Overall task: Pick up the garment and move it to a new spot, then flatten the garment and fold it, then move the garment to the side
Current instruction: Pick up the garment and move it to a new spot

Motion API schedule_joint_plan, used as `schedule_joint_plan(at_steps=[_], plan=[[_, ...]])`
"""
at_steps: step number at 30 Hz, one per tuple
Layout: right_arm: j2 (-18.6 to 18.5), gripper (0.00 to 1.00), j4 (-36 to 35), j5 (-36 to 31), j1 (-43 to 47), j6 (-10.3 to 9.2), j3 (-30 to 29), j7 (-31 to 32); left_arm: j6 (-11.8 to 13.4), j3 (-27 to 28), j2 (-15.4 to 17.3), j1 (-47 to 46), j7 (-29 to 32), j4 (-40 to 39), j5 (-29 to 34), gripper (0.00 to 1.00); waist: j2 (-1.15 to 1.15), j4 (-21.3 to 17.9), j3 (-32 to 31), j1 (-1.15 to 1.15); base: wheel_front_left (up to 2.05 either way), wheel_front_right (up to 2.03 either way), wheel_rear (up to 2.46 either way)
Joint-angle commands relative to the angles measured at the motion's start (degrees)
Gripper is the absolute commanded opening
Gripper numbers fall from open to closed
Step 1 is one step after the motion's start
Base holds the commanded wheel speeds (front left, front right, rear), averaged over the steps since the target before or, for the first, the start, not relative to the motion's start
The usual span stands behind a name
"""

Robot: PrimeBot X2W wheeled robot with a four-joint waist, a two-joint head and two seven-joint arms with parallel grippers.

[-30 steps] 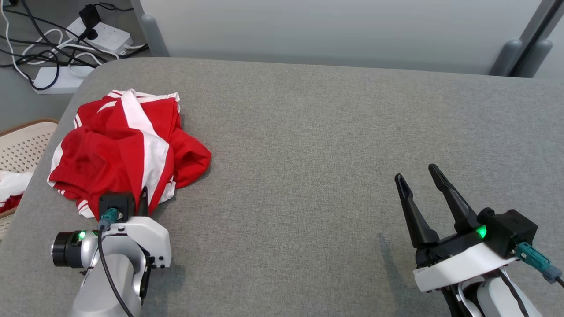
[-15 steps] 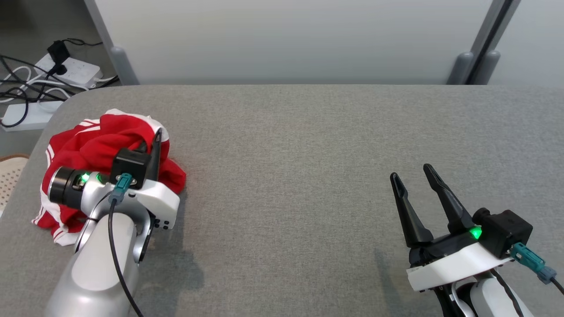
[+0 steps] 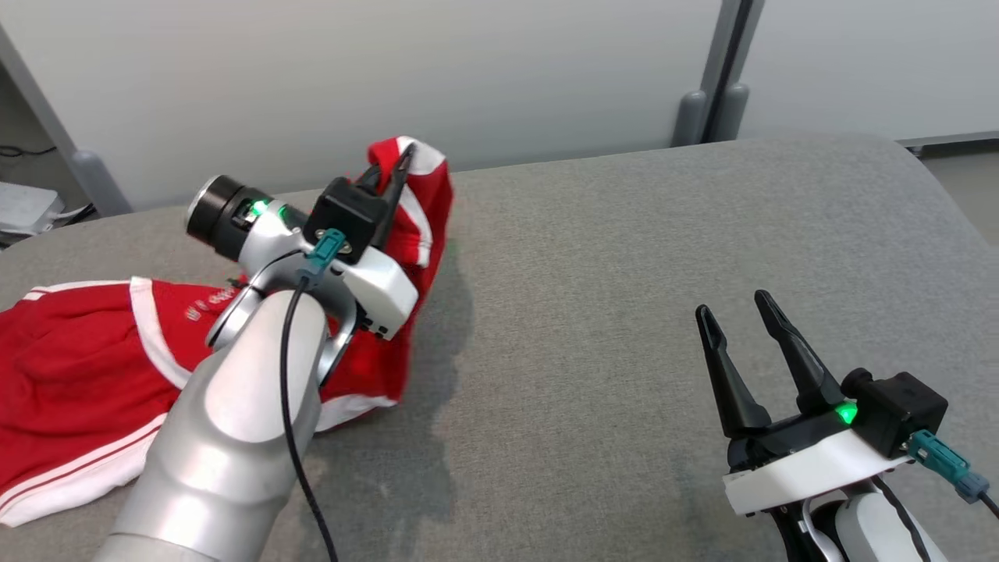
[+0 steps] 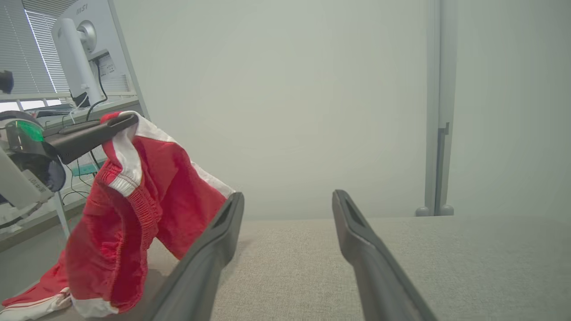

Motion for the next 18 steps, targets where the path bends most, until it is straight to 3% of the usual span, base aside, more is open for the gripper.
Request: schedule_joint_plan(at_steps=[1, 12, 18], plan=[[-0.1, 1.0, -1.1, 0.5, -1.1, 0.41, 1.0, -0.8, -0.8, 0.4, 0.8, -4.3, -0.4, -0.8, 0.9, 0.0, 0.0, -2.0, -0.3, 0.0, 0.0, 0.0, 0.0], [0.3, 1.0, -1.2, 0.8, -1.5, 0.41, 1.4, -0.8, -4.5, -11.1, -2.9, -7.7, -0.5, 1.9, 0.3, 0.0, 0.0, -5.7, -0.4, 0.0, 0.0, 0.0, 0.0], [0.7, 1.0, -1.4, 0.6, -1.7, 0.41, 1.4, -0.8, -5.1, -19.9, -3.2, -2.5, 2.9, 7.7, -7.2, 0.0, 0.0, -6.0, 0.5, 0.0, 0.0, 0.0, 0.0]])
